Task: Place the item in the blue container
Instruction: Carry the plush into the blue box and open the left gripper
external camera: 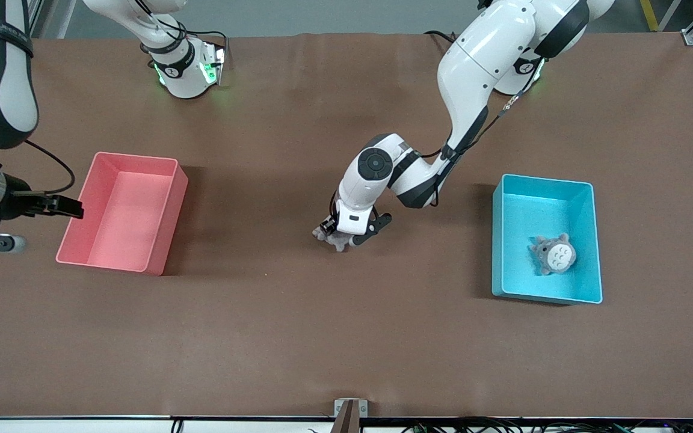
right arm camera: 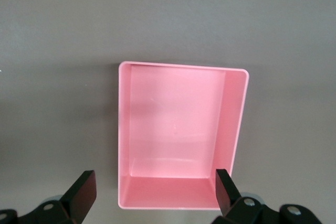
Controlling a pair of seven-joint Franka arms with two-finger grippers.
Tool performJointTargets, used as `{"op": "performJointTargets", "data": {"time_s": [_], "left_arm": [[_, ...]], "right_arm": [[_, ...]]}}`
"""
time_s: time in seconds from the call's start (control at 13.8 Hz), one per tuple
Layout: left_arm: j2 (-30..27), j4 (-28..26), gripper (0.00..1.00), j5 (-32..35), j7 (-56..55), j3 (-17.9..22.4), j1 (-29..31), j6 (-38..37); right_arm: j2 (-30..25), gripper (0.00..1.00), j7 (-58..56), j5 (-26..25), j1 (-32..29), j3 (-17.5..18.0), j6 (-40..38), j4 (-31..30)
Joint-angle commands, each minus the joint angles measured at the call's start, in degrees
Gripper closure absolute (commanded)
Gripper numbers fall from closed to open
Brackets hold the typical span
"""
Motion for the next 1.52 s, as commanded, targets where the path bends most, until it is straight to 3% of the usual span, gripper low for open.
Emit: {"op": "performJointTargets", "data": {"time_s": [0.0,0.36,0.8,1.02,1.09,1.16,1.23,1.31,1.45], "left_arm": [[-5.44,-0.06,1.0,5.31,1.11,0.78,3.48,-7.84],[-19.85,-2.95,1.0,5.33,17.44,0.16,12.28,-24.62],[-37.96,-24.21,0.99,5.24,48.52,0.16,29.05,-26.23],[-40.8,-29.76,0.96,4.54,61.56,-0.01,37.06,-26.32],[-40.71,-31.43,0.86,4.54,63.24,-0.01,38.56,-26.24],[-40.37,-32.57,0.67,4.45,63.52,-0.01,40.14,-26.06],[-40.01,-33.02,0.3,4.1,63.52,-0.01,41.55,-25.88],[-39.92,-32.59,0.0,3.31,63.61,-0.01,42.09,-25.97],[-39.84,-29.53,0.0,2.95,63.53,0.16,42.27,-27.02]], "right_arm": [[-2.79,0.0,-0.58,-0.07,1.32,-1.3,-2.18,-0.19],[-2.7,0.0,0.21,-0.15,0.89,-1.39,-5.88,4.74],[-2.17,0.0,-0.14,-0.15,-0.52,-1.3,-7.81,9.58],[-2.17,0.0,-0.06,0.81,-0.26,-1.21,-8.34,9.67],[-2.17,0.0,-0.14,0.81,-0.08,-1.13,-10.17,9.49],[-2.17,0.0,0.12,0.73,0.09,-0.95,-13.06,9.58],[-2.26,0.0,0.12,0.73,0.09,-0.95,-14.04,9.4],[-2.61,0.0,0.21,0.81,0.01,-0.86,-14.4,9.05],[-2.96,0.0,0.12,0.9,0.09,-0.86,-15.37,8.79]]}}
